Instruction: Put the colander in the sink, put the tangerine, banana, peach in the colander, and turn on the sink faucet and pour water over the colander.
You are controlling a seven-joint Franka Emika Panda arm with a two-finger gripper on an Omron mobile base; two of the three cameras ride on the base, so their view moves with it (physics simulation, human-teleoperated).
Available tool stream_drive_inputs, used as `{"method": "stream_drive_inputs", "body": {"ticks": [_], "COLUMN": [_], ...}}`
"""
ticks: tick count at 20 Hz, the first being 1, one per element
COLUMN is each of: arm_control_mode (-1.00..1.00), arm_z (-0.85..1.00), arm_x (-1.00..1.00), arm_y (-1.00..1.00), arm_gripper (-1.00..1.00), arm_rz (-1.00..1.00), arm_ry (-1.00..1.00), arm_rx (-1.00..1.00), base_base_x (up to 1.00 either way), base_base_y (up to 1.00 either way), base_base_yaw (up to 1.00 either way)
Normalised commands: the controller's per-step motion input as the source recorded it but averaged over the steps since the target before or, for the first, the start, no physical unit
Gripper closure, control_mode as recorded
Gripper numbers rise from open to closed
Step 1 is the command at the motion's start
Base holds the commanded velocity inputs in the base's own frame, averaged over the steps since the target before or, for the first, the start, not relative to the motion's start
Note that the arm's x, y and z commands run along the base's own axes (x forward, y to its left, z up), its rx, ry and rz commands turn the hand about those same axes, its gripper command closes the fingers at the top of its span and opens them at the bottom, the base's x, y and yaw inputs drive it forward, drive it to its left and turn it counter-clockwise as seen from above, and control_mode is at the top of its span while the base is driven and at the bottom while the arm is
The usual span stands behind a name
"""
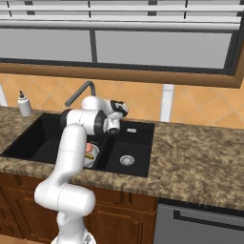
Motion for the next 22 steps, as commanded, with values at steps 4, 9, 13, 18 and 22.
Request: {"method": "stream_drive_inputs", "body": {"ticks": [4, 9, 13, 18, 22], "arm_control_mode": [-1.0, -1.0, -1.0, -1.0, -1.0], "arm_z": [0.13, 0.2, 0.19, 0.83, 0.71], "arm_x": [0.48, 0.31, 0.32, 0.09, -0.53], "arm_y": [-1.0, -1.0, -1.0, -1.0, -1.0], "arm_gripper": [1.0, 1.0, 1.0, 1.0, 1.0], "arm_rz": [-0.29, -0.2, -0.17, -0.16, -0.03], "arm_ry": [0.16, 0.27, 0.28, 0.16, -0.15], "arm_rx": [0.23, 0.31, 0.37, 0.49, 0.67], "base_base_x": [0.0, 0.0, 0.0, 0.0, 0.0], "base_base_y": [0.0, 0.0, 0.0, 0.0, 0.0], "base_base_yaw": [0.0, 0.0, 0.0, 0.0, 0.0]}}
